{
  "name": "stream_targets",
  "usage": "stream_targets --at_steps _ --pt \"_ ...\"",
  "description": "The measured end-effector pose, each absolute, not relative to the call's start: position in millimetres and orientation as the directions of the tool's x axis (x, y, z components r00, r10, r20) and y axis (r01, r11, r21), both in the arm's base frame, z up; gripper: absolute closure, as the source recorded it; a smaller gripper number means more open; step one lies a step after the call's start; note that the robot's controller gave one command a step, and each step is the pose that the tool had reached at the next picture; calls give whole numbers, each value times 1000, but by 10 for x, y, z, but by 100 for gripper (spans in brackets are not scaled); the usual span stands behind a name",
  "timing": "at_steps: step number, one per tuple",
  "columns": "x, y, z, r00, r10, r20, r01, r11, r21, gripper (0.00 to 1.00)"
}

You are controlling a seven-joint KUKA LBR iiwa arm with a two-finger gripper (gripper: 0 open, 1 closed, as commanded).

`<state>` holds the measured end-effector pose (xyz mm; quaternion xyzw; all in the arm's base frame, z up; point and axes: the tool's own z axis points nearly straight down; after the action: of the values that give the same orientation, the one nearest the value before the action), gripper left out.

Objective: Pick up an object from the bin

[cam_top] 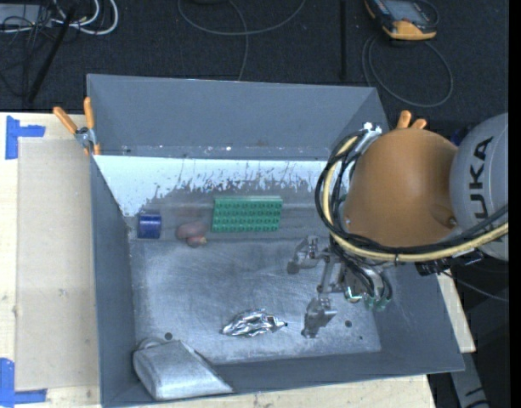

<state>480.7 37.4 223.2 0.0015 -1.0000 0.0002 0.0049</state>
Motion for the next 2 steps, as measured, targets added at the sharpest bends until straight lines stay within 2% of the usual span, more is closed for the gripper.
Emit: stream_targets --at_steps 1,2 --pt "4855 852 1090 -977 -213 8 -213 977 2 0" --pt "4965 793 759 -877 -480 4 -480 877 1 0"
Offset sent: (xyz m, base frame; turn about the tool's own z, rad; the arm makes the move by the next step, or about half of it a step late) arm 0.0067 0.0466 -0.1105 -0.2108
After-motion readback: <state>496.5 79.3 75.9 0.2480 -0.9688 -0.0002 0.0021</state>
